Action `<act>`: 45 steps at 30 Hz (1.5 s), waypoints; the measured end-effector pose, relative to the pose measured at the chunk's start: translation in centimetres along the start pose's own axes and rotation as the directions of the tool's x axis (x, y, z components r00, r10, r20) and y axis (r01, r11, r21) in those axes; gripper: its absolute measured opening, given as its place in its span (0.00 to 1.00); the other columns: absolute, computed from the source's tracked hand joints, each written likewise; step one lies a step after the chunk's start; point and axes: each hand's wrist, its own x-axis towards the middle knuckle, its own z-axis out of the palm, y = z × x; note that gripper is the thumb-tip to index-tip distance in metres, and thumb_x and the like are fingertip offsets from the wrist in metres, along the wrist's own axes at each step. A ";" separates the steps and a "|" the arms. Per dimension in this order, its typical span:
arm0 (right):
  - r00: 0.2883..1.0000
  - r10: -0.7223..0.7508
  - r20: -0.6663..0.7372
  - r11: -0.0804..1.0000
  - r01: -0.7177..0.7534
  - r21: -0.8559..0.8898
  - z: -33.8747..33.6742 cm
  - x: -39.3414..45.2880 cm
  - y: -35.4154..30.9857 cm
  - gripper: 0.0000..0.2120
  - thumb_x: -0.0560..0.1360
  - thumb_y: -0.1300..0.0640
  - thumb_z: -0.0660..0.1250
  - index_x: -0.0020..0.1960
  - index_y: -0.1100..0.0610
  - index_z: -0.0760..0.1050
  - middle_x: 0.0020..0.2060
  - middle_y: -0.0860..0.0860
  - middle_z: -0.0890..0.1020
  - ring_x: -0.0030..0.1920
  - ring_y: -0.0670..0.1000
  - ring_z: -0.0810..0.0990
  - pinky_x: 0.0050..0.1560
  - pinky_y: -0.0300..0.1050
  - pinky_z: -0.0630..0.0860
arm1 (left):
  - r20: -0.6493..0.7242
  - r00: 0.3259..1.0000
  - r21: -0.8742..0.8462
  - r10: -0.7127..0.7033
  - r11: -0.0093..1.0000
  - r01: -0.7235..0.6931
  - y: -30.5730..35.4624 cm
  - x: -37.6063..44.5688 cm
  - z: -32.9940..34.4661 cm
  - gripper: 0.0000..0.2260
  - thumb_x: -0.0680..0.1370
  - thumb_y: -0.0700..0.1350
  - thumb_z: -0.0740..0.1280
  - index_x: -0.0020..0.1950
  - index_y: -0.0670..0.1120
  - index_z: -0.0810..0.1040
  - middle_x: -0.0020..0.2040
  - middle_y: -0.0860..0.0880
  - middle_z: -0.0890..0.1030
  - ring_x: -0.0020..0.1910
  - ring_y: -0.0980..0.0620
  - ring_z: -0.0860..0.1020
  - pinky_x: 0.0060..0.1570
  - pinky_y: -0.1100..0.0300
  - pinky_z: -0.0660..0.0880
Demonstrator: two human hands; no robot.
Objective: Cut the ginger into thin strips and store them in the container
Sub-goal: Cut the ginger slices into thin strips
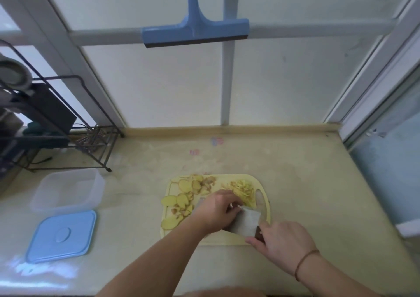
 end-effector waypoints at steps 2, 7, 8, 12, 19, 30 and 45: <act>1.000 0.014 0.013 1.000 -0.014 0.004 0.3 0.2 0.1 0.38 0.76 0.27 0.37 0.62 0.52 0.72 0.54 0.53 0.82 0.55 0.57 0.82 0.43 0.48 0.67 | -0.019 0.997 -0.068 -0.071 0.995 0.069 -0.1 0.1 -0.1 0.09 0.78 0.42 0.67 0.56 0.43 0.83 0.51 0.48 0.82 0.48 0.51 0.79 0.52 0.59 0.76; 0.996 0.089 0.010 0.994 -0.089 0.066 0.8 -0.2 0.7 0.64 0.48 0.28 0.09 0.59 0.46 0.71 0.51 0.48 0.83 0.53 0.52 0.83 0.42 0.48 0.69 | -0.018 0.994 -0.147 -0.109 0.984 0.106 -0.8 0.0 -2.4 0.12 0.80 0.37 0.64 0.61 0.44 0.81 0.63 0.51 0.79 0.61 0.60 0.74 0.62 0.76 0.64; 0.994 0.110 0.011 0.989 -0.111 0.096 0.9 -0.4 0.8 0.60 0.51 0.27 0.12 0.56 0.45 0.71 0.50 0.48 0.83 0.52 0.51 0.83 0.41 0.48 0.68 | -0.067 0.987 -0.176 -0.146 0.975 0.132 -1.4 -0.4 -3.1 0.12 0.80 0.36 0.64 0.61 0.44 0.82 0.62 0.52 0.79 0.61 0.61 0.74 0.63 0.76 0.64; 0.962 0.264 0.071 0.786 -0.257 0.563 1.8 -1.1 0.8 0.34 0.66 0.22 0.42 0.37 0.51 0.69 0.31 0.45 0.80 0.34 0.47 0.78 0.35 0.47 0.70 | -0.352 0.842 -0.169 -0.407 0.913 0.371 -5.9 -3.6 -5.8 0.11 0.80 0.35 0.65 0.55 0.46 0.84 0.55 0.53 0.81 0.56 0.53 0.78 0.59 0.61 0.74; 0.862 0.111 0.494 -0.092 -0.486 0.869 1.6 -1.1 0.0 0.28 0.75 0.32 0.57 0.39 0.57 0.67 0.24 0.54 0.63 0.20 0.47 0.61 0.24 0.34 0.60 | -0.123 0.963 0.250 -0.241 0.931 0.266 -8.4 -9.7 -3.6 0.16 0.73 0.54 0.64 0.55 0.51 0.85 0.55 0.52 0.84 0.52 0.44 0.81 0.51 0.49 0.79; 0.875 0.128 0.467 0.051 -0.476 0.878 1.7 0.5 -1.9 0.27 0.77 0.33 0.56 0.37 0.57 0.66 0.24 0.53 0.63 0.21 0.48 0.60 0.25 0.36 0.57 | -0.250 0.651 -0.107 -0.717 0.688 0.718 -9.7 -7.5 -5.1 0.19 0.79 0.46 0.68 0.70 0.46 0.75 0.68 0.47 0.73 0.68 0.45 0.70 0.68 0.51 0.69; 0.884 0.137 0.446 0.063 -0.457 0.887 2.6 1.2 -1.5 0.27 0.77 0.33 0.57 0.35 0.56 0.65 0.24 0.53 0.64 0.20 0.48 0.61 0.25 0.36 0.58 | -0.019 0.703 -0.076 -0.711 0.702 0.708 -11.2 -6.6 -11.4 0.07 0.77 0.45 0.74 0.54 0.48 0.85 0.41 0.54 0.79 0.37 0.58 0.75 0.34 0.67 0.69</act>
